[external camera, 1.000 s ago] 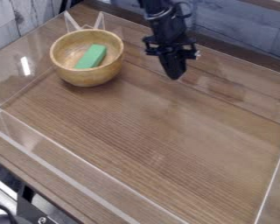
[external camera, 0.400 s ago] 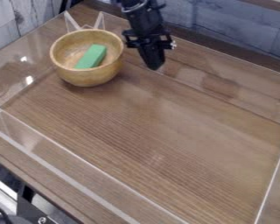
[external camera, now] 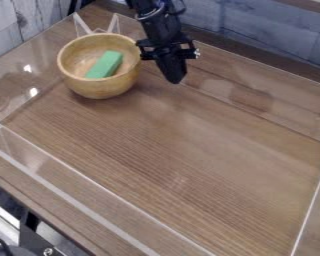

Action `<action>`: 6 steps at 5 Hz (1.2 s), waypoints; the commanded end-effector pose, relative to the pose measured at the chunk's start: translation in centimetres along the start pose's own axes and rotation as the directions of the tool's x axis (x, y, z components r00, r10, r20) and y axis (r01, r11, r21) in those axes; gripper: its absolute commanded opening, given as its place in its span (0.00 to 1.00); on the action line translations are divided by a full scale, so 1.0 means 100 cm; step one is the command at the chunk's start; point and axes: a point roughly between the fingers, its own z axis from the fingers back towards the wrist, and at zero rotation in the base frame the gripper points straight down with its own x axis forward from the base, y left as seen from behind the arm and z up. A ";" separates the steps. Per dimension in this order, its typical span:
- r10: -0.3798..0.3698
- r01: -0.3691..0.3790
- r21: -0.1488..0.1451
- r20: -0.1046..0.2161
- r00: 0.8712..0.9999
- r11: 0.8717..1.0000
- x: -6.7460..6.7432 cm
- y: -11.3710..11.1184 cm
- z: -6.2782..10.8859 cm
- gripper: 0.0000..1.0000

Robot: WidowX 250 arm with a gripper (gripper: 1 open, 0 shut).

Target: Move green stick from inside the wooden bowl to the table next to it

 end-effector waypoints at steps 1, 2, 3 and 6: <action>-0.046 0.045 0.016 0.077 0.996 0.999 0.010 -0.019 0.021 0.00; -0.054 0.053 0.006 0.081 0.995 0.999 0.010 -0.026 0.016 0.00; -0.050 0.050 0.005 0.087 0.995 0.999 0.010 -0.033 0.017 0.00; 0.060 -0.063 0.017 0.144 0.988 0.998 0.009 -0.026 0.002 0.00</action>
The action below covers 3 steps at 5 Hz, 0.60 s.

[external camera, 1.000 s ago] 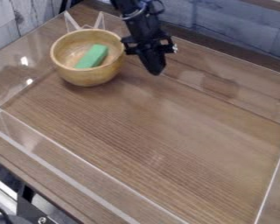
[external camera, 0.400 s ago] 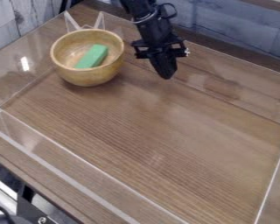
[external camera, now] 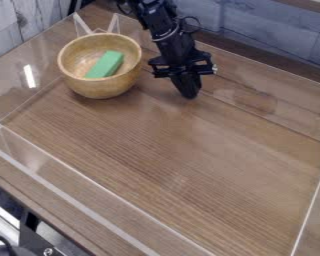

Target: Move green stick from inside the wooden bowl to the table next to it

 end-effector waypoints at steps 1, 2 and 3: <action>-0.022 0.020 0.017 0.068 0.997 1.000 0.014 -0.002 0.029 1.00; -0.030 0.029 0.018 0.052 0.998 0.999 0.012 0.006 0.030 1.00; -0.043 0.042 0.014 0.050 0.998 0.999 0.010 0.012 0.037 1.00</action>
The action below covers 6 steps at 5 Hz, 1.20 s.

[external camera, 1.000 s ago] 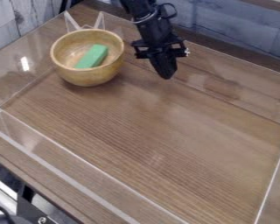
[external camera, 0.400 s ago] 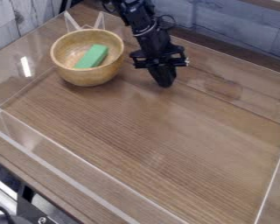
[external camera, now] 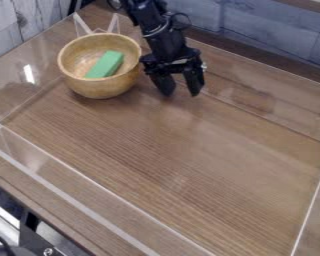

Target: Move green stick from inside the wooden bowl to the table next to it

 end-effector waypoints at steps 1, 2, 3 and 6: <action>-0.046 0.044 0.025 0.086 0.995 0.999 0.010 0.003 0.046 1.00; -0.057 0.054 0.031 0.100 0.993 0.998 0.008 0.010 0.066 1.00; -0.129 0.127 0.026 0.079 0.989 0.992 0.011 0.011 0.075 1.00; -0.117 0.114 0.037 0.091 0.989 0.993 0.016 -0.008 0.059 1.00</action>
